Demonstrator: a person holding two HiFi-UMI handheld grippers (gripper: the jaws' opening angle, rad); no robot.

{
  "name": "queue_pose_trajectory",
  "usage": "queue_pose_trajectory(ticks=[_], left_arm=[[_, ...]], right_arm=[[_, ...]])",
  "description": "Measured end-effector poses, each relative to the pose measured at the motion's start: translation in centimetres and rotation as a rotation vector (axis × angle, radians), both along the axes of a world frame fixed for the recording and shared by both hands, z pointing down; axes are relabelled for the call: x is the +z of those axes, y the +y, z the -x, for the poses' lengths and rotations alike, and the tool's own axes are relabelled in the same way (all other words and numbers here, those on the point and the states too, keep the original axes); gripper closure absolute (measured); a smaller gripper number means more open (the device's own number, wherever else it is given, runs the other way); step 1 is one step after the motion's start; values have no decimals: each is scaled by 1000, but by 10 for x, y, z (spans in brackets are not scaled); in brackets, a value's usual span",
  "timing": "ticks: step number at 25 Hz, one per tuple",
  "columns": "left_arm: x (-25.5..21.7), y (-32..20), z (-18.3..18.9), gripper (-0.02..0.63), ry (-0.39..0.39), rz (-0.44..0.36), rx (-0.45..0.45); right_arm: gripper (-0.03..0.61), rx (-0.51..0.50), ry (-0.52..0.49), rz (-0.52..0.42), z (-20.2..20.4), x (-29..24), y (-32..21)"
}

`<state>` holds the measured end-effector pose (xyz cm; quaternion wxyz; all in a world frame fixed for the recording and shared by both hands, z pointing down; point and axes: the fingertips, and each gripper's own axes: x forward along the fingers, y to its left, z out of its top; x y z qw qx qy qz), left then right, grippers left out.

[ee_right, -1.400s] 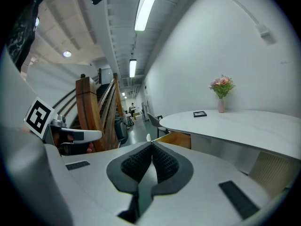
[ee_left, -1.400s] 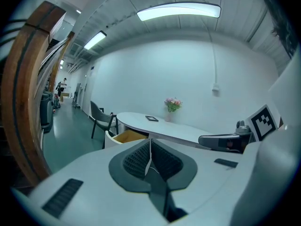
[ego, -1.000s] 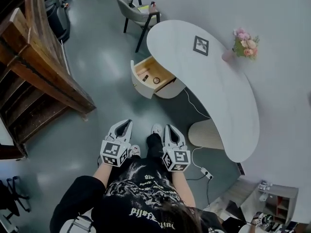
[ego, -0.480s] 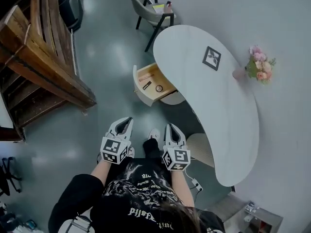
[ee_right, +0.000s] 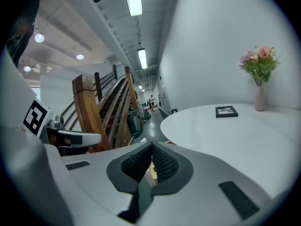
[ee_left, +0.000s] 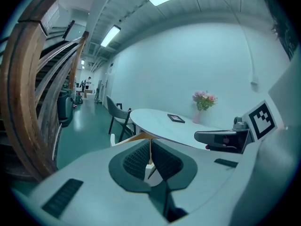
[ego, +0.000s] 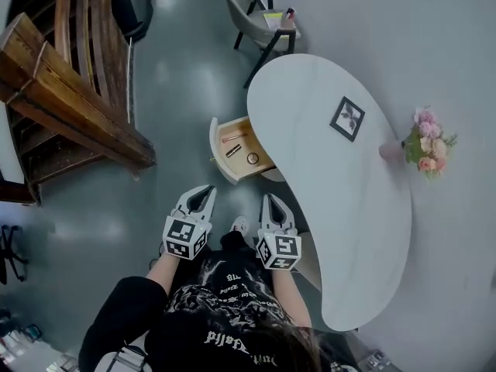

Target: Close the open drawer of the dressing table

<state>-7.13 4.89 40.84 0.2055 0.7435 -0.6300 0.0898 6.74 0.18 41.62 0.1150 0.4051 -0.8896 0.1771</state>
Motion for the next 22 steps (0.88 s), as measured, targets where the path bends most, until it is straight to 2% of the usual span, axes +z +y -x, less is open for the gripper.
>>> queue_pose_trajectory(ticks=[5,10,14,19,22], left_arm=[[10,-15,4,586,-6,22,-75],[19,-21,20,586,-18,53,-116],[33,-26,35,586,-96,103,-103],[41,-33,54,586,-46,127,-82],[50,-38,65,586,-71,157,-78]], right_arm=[[552,-58,2,11,0,5,-26],[552,-62,2,35,6,9,-42],[552,-52,5,62,14,18,-47],[552,-38,20,86,33,23,-51],[552,-43,37,104,44,28,-51]])
